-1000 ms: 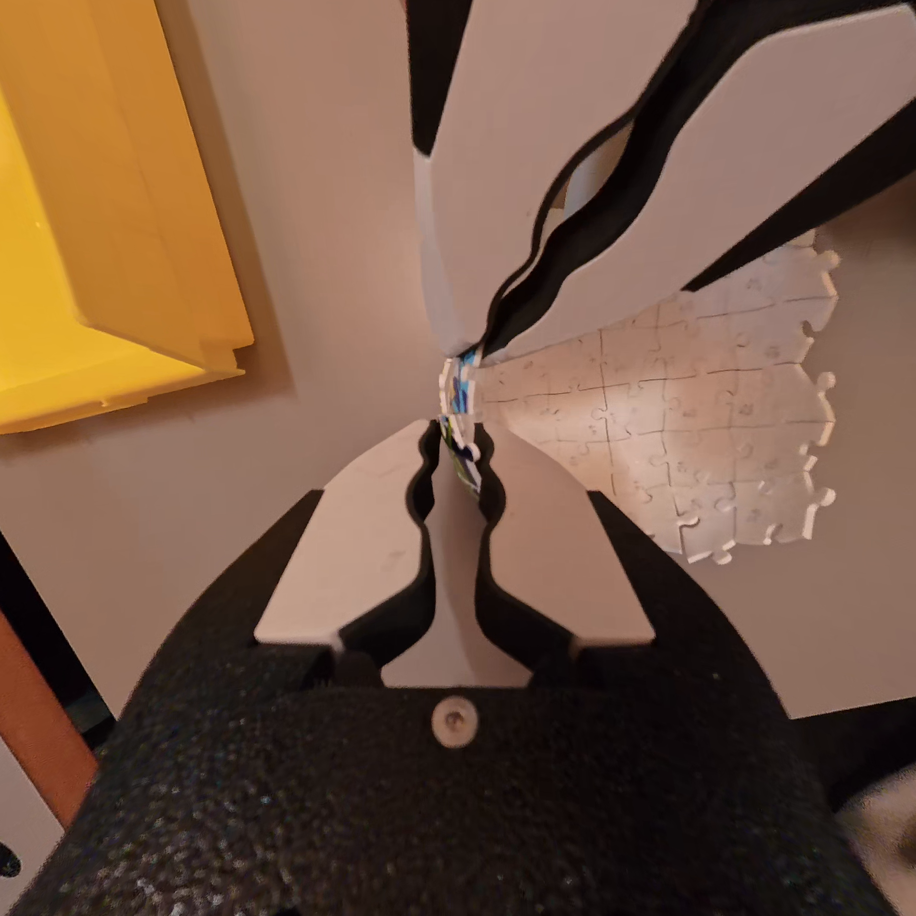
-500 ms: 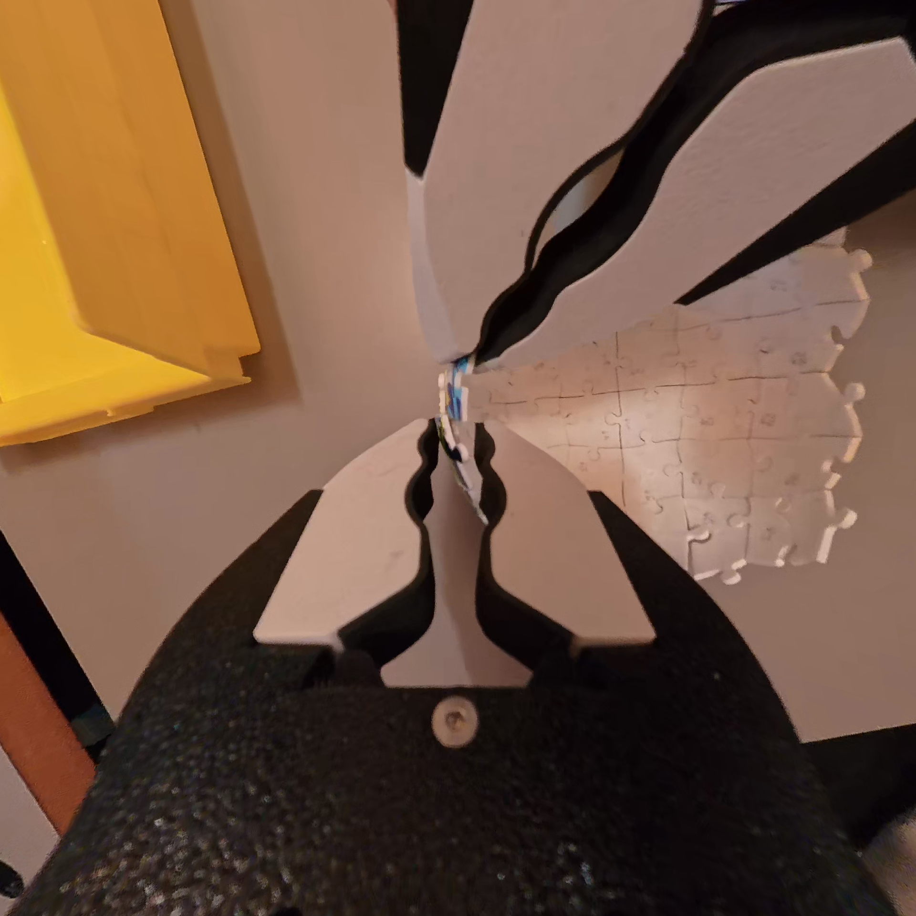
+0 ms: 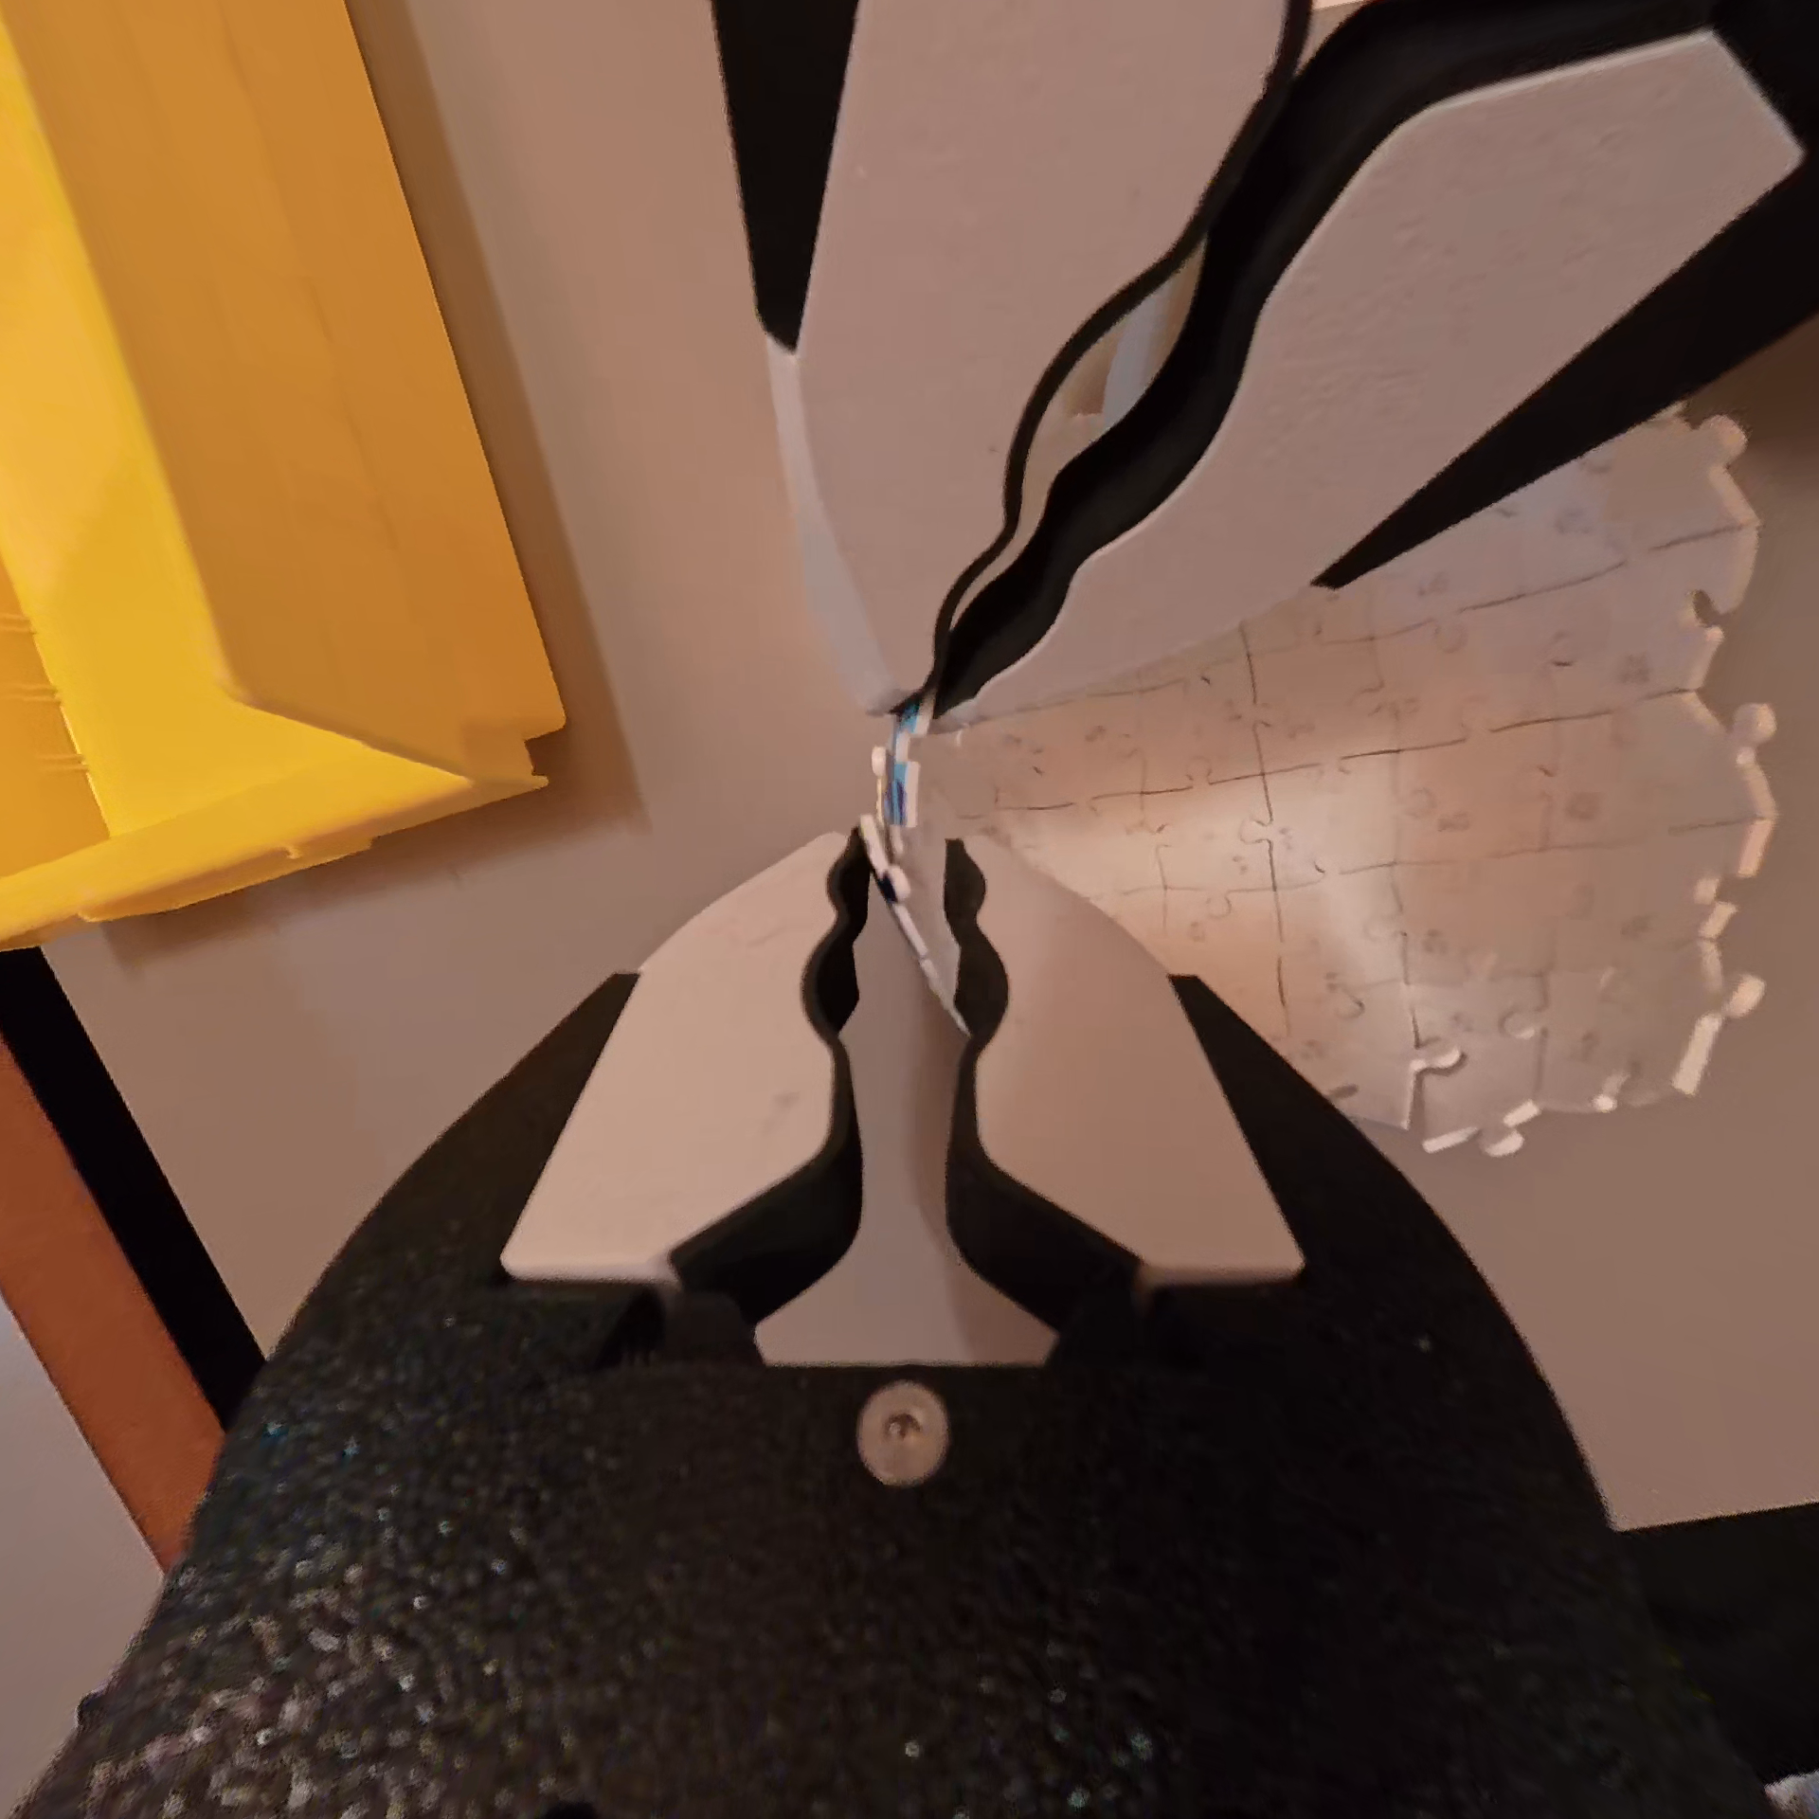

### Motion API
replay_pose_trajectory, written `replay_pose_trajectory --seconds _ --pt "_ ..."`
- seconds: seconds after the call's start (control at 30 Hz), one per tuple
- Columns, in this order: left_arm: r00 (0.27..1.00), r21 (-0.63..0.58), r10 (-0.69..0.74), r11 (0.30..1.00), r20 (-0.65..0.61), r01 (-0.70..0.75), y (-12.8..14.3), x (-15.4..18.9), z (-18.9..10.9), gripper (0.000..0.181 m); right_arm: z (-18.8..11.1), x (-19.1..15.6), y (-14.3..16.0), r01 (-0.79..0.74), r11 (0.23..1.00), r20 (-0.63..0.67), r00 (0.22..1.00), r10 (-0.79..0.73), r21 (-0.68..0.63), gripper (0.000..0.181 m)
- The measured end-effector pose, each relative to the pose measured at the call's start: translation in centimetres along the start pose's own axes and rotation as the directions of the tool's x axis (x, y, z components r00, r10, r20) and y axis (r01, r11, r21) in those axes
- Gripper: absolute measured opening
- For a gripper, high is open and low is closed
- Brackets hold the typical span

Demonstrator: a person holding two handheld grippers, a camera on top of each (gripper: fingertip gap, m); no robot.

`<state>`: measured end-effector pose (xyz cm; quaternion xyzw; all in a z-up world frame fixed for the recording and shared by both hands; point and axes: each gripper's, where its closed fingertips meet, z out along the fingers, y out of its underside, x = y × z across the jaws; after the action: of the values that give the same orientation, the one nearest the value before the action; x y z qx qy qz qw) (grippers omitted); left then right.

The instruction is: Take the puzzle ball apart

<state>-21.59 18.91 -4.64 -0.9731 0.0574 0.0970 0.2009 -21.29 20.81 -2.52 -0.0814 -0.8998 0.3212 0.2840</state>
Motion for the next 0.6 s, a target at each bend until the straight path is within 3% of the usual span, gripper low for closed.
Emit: replay_pose_trajectory --seconds 0.3,0.6 --pt "0.994 -0.016 0.094 0.996 0.059 -0.093 0.34 -0.66 -0.01 0.007 0.06 0.3 0.01 -0.059 0.998 -0.001 0.998 0.059 0.023 0.003" --pt "0.998 -0.006 0.047 0.999 0.042 -0.046 0.28 -0.7 0.09 0.014 -0.34 0.07 0.05 -0.032 0.999 0.009 0.999 0.032 0.031 0.002"
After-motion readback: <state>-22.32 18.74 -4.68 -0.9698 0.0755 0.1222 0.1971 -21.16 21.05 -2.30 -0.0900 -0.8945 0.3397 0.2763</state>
